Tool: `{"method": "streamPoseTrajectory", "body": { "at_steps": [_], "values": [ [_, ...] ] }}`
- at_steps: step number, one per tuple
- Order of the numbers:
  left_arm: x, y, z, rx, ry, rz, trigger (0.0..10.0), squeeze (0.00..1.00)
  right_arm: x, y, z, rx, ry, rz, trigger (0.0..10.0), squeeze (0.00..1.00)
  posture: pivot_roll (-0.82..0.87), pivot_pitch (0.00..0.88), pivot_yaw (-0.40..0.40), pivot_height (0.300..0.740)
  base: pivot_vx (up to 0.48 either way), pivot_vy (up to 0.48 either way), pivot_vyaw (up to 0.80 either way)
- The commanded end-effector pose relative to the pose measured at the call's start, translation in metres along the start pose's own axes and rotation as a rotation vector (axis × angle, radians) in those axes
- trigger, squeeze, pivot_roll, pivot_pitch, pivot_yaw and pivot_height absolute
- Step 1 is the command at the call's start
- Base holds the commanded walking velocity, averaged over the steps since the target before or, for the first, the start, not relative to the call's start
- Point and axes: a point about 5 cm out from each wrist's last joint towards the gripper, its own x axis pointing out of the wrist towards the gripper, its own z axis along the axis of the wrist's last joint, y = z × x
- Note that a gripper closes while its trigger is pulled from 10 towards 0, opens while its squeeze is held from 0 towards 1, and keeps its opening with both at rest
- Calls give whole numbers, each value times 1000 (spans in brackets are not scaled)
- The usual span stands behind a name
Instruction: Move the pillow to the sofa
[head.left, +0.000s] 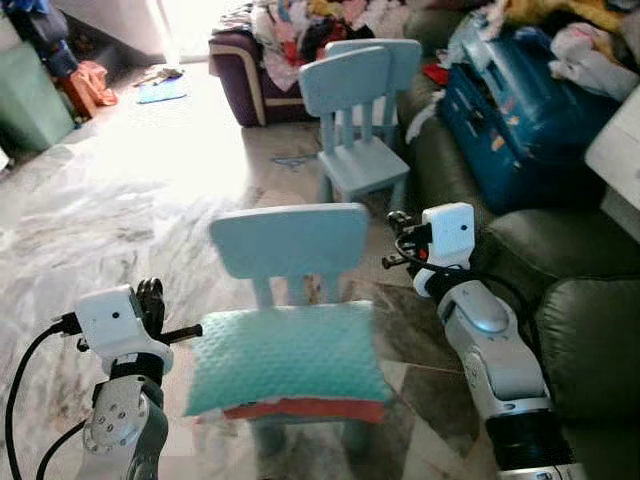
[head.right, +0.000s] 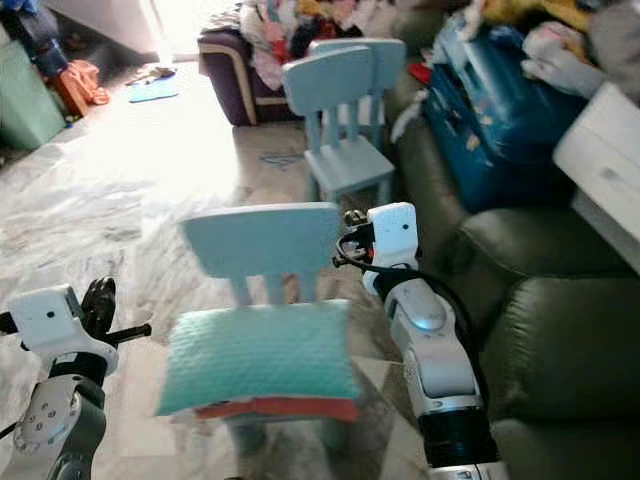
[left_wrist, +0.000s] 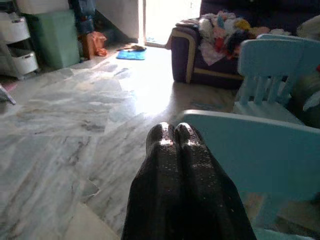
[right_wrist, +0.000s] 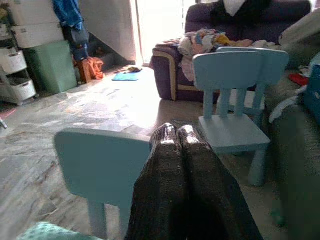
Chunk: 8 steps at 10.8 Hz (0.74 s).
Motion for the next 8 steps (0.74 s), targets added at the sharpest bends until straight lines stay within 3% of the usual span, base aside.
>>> {"method": "streamPoseTrajectory", "body": {
  "at_steps": [1, 5, 8],
  "values": [
    [0, 4, -3, 23, 21, 25, 10000, 0, 2, 7, 2, 3, -10, 28, 10000, 0, -155, 102, 82, 740, 0, 469, 0],
    [1, 3, 1, 35, -10, 5, 10000, 0, 1, 7, 1, 5, -10, 27, 10000, 0, -154, 103, 86, 740, 0, 69, 0],
    [0, 1, 1, -7, 2, 6, 10000, 0, 1, 7, 1, 6, -9, 31, 10000, 0, -154, 105, 84, 740, 0, 0, 0]
  ]
}}
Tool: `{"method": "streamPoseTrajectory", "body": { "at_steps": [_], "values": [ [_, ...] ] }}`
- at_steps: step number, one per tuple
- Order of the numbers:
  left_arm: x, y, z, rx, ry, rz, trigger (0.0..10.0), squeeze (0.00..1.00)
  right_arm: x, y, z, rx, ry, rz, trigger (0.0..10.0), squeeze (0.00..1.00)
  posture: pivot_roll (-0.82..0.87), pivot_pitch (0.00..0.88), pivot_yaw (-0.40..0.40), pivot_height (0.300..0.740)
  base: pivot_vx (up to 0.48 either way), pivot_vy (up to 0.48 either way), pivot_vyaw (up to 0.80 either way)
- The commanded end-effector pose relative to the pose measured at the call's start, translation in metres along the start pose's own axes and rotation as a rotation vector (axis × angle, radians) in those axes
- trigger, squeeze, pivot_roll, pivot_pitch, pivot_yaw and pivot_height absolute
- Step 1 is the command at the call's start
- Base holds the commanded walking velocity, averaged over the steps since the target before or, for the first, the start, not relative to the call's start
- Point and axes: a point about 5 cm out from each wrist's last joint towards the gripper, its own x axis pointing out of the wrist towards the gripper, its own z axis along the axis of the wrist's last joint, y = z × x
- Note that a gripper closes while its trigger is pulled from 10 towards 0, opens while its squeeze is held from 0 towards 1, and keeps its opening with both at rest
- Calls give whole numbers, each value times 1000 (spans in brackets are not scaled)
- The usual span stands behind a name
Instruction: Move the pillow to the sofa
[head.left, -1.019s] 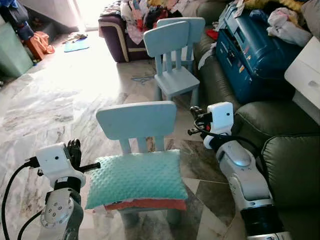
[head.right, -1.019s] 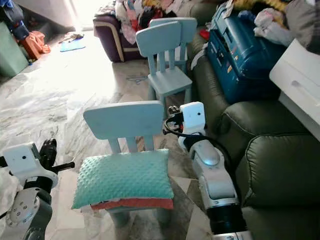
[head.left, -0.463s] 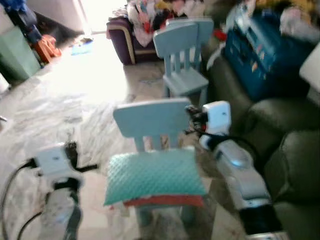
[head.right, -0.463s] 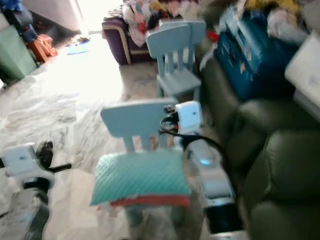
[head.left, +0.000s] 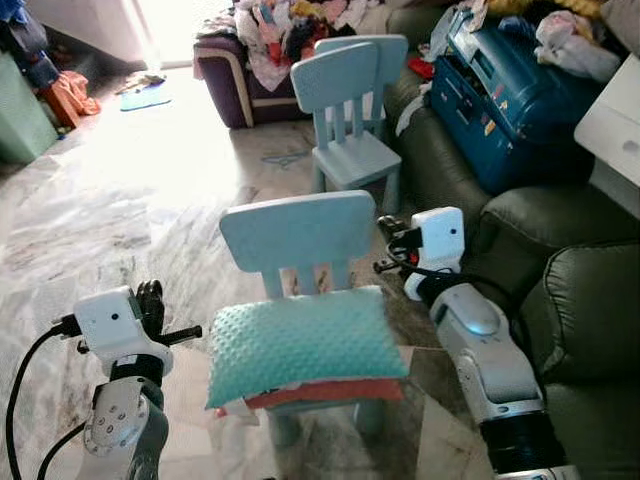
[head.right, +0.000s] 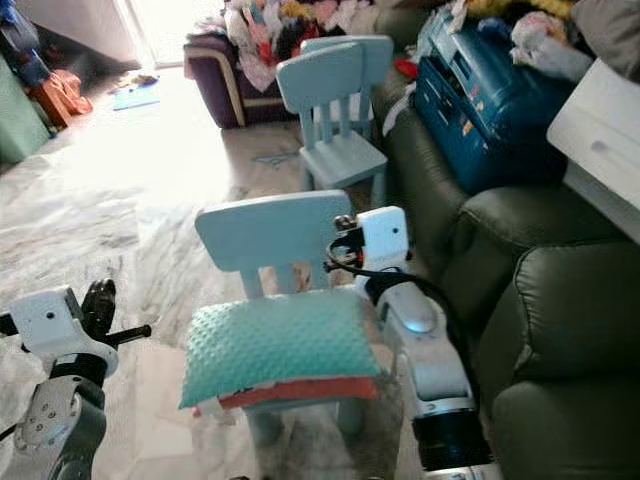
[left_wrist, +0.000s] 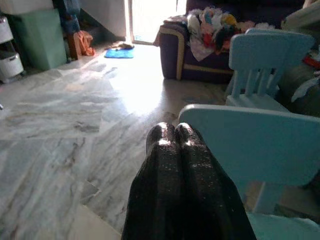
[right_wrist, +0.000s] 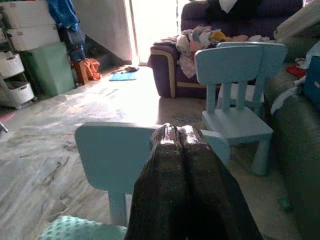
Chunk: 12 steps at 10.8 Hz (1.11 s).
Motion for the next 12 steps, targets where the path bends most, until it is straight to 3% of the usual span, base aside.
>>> {"method": "streamPoseTrajectory", "body": {
  "at_steps": [1, 3, 6, 9, 12],
  "values": [
    [0, 3, 1, 9, 5, 18, 10000, 0, 1, 4, 4, 3, -19, 20, 10000, 0, -153, 105, 84, 740, 0, 0, 0],
    [-3, 11, -5, 56, 21, 45, 10000, 0, -1, 9, 3, 26, -17, 66, 10000, 0, -149, 108, 82, 740, 0, 0, 0],
    [-24, 28, -33, 94, 115, 85, 10000, 0, -11, 8, -15, 52, 60, 92, 10000, 0, -141, 119, 79, 740, 0, 0, 0],
    [-52, 39, -63, 115, 241, 80, 10000, 0, -32, -1, -43, 54, 188, 100, 10000, 0, -135, 148, 76, 740, 0, 0, 0],
    [-63, 45, -68, 128, 265, 84, 10000, 0, -40, 4, -52, 63, 240, 138, 10000, 0, -123, 173, 71, 740, 0, 0, 0]
  ]
}}
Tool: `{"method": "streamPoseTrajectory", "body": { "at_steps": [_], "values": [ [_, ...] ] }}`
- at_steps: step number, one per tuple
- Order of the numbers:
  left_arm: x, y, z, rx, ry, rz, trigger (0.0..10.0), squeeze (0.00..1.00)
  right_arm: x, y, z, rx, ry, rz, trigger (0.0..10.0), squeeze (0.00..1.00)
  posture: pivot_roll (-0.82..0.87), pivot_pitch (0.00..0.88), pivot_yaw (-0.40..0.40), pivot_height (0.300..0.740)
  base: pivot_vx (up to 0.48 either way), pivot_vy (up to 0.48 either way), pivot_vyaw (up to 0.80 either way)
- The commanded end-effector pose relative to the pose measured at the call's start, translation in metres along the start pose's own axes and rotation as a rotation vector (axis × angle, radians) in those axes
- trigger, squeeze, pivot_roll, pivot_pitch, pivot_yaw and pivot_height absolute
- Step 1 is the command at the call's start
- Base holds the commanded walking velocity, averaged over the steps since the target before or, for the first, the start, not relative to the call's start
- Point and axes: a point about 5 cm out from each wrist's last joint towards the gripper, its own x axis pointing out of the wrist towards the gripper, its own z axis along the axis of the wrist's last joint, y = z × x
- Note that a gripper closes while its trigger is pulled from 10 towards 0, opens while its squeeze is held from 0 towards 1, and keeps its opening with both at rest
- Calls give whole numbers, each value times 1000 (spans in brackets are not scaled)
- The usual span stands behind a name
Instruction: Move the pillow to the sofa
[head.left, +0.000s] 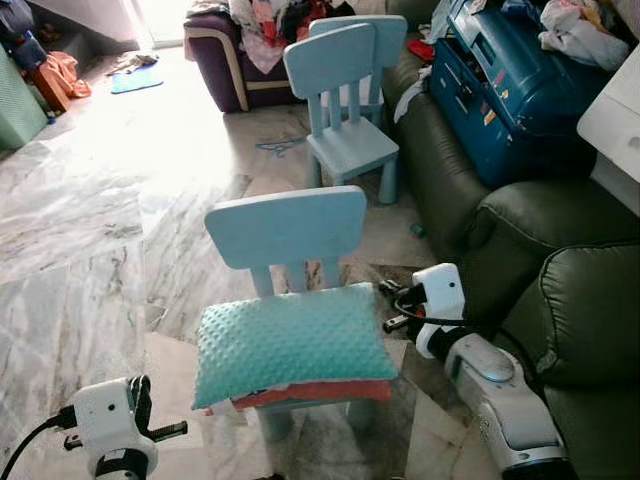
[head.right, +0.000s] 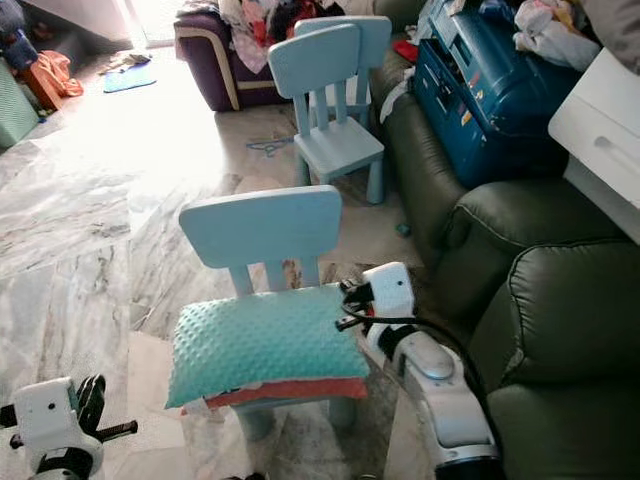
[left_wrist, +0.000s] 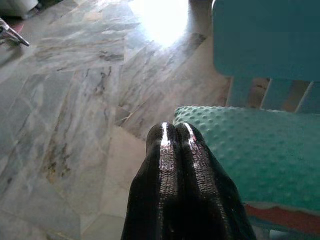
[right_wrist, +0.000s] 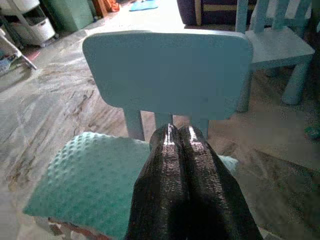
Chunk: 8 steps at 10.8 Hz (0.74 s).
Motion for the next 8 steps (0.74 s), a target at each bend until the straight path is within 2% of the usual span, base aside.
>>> {"method": "streamPoseTrajectory", "body": {
  "at_steps": [1, 5, 8],
  "values": [
    [-3, 4, -1, 21, 1, 7, 10000, 0, 0, 6, 3, -4, -7, 33, 10000, 0, -123, 174, 71, 740, 0, 0, 0],
    [-7, 3, -2, 24, 1, 1, 10000, 0, -7, 16, -4, -1, 52, 108, 10000, 0, -128, 194, 66, 740, 0, 0, 0],
    [-7, -2, -3, 20, 5, -3, 10000, 0, -10, 25, -4, -57, 69, 184, 10000, 0, -136, 200, 64, 740, 0, 0, 0]
  ]
}}
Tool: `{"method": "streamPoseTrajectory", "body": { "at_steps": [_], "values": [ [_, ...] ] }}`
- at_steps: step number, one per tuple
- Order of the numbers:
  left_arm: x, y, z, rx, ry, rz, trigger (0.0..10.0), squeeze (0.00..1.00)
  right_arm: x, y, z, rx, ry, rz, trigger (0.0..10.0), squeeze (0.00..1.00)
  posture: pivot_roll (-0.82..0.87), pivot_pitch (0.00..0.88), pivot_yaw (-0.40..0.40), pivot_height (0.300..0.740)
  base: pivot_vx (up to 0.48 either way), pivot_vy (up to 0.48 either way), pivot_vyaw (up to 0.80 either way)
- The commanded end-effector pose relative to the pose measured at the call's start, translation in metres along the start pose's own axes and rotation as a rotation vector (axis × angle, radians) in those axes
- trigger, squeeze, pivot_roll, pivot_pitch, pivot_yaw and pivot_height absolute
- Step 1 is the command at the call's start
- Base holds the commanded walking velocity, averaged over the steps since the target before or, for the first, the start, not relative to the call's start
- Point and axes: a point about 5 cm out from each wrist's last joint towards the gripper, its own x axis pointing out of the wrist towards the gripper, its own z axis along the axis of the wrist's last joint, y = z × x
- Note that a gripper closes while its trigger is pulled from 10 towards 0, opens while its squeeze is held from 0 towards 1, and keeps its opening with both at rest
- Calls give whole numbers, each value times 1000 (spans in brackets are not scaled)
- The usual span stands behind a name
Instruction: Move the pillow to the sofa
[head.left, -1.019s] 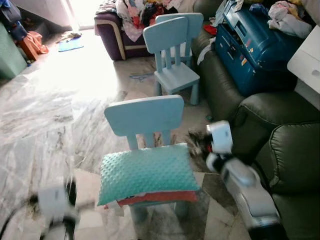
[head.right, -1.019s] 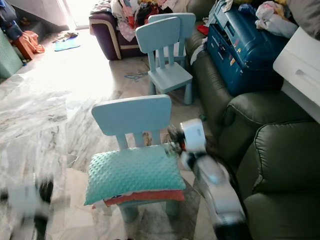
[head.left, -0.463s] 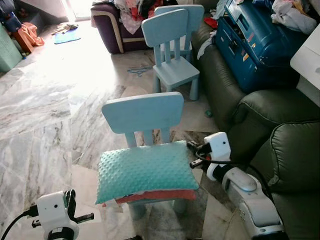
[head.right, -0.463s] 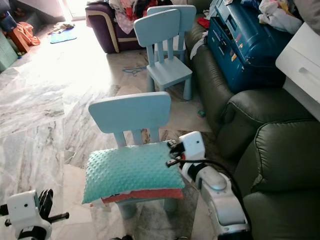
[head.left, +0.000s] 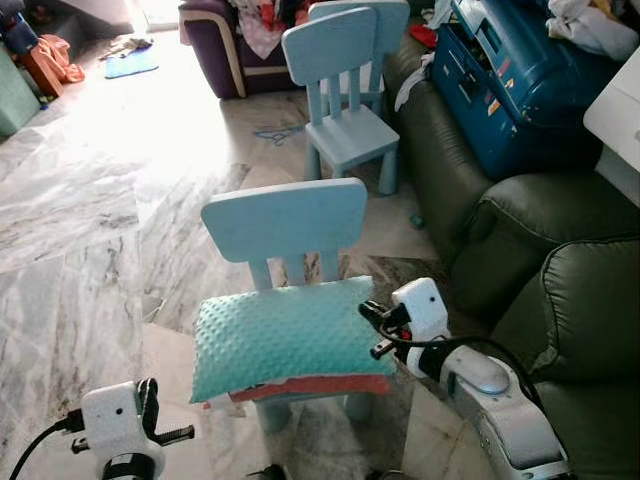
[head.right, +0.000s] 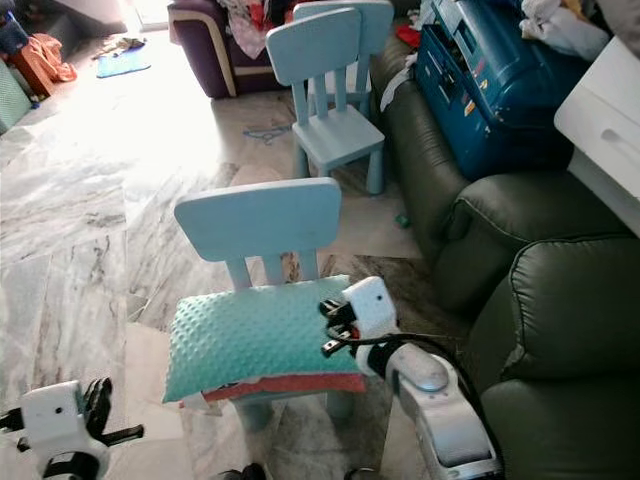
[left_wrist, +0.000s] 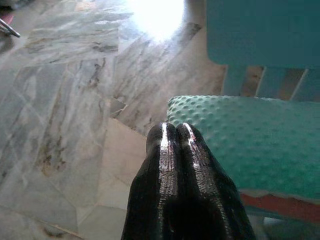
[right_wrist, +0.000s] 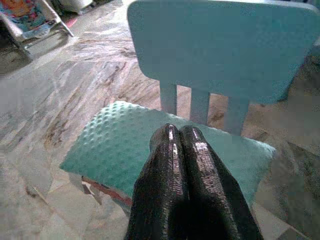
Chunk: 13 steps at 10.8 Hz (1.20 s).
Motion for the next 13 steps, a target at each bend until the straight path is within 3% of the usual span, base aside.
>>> {"method": "streamPoseTrajectory", "body": {
  "at_steps": [1, 5, 13],
  "values": [
    [-1, 3, 1, 14, -4, 11, 10000, 0, 0, 4, 4, -19, -14, 24, 10000, 0, -137, 198, 65, 740, 0, 0, 0],
    [3, 3, 3, 19, -14, 12, 10000, 0, 4, 4, 12, -36, -62, 16, 10000, 0, -137, 192, 66, 740, 0, 0, 261],
    [8, 5, 7, 24, -29, 13, 10000, 0, 7, -2, 14, -16, -87, -24, 10000, 0, -133, 176, 73, 740, 0, 0, 0]
  ]
}}
